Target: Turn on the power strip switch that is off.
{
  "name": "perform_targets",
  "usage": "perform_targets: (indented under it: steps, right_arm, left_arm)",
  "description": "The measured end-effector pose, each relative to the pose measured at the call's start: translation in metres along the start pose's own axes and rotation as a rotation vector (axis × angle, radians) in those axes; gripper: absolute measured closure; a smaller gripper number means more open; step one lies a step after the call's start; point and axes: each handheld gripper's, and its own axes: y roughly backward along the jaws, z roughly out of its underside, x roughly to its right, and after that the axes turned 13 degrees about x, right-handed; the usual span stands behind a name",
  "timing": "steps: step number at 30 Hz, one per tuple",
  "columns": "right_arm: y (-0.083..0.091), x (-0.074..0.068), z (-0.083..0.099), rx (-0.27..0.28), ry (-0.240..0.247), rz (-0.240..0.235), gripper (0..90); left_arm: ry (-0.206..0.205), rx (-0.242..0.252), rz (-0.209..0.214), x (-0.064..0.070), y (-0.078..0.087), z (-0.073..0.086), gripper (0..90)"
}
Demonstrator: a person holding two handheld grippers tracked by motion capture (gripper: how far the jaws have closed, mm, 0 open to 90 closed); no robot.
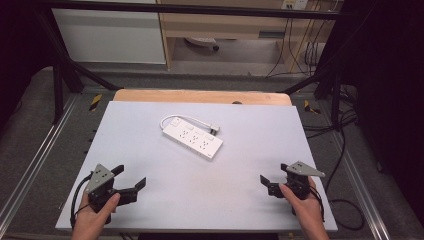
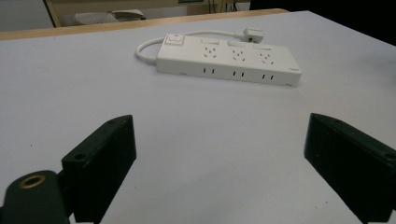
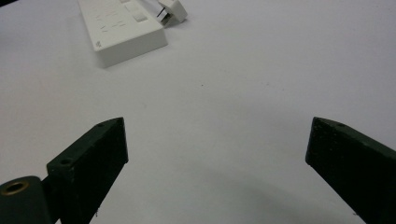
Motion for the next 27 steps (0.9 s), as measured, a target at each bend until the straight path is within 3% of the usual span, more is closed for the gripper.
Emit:
perform_targets:
  steps: [3,12,14,20,27]
  right_arm:
    - [-0.001,-0.002,-0.001,-0.006,0.022,0.005,6.0]
    - [-0.004,-0.006,-0.001,-0.026,0.025,0.002,5.5]
    - [-0.004,-0.007,-0.002,-0.023,0.027,-0.001,5.3]
    - [-0.003,-0.009,-0.003,-0.024,0.035,-0.001,5.0]
    - [-0.004,-0.012,-0.002,-0.028,0.048,0.003,5.9]
  left_arm:
    - [0.002,0.006,0.002,0.000,0.000,0.000,9.1]
    - [-0.005,0.011,0.029,0.004,-0.003,-0.001,8.9]
    - [-0.013,0.011,0.018,0.005,-0.003,-0.001,8.5]
    - [0.010,0.036,0.024,0.003,-0.003,-0.004,8.0]
    - [0.003,0.024,0.048,0.007,-0.004,-0.002,7.5]
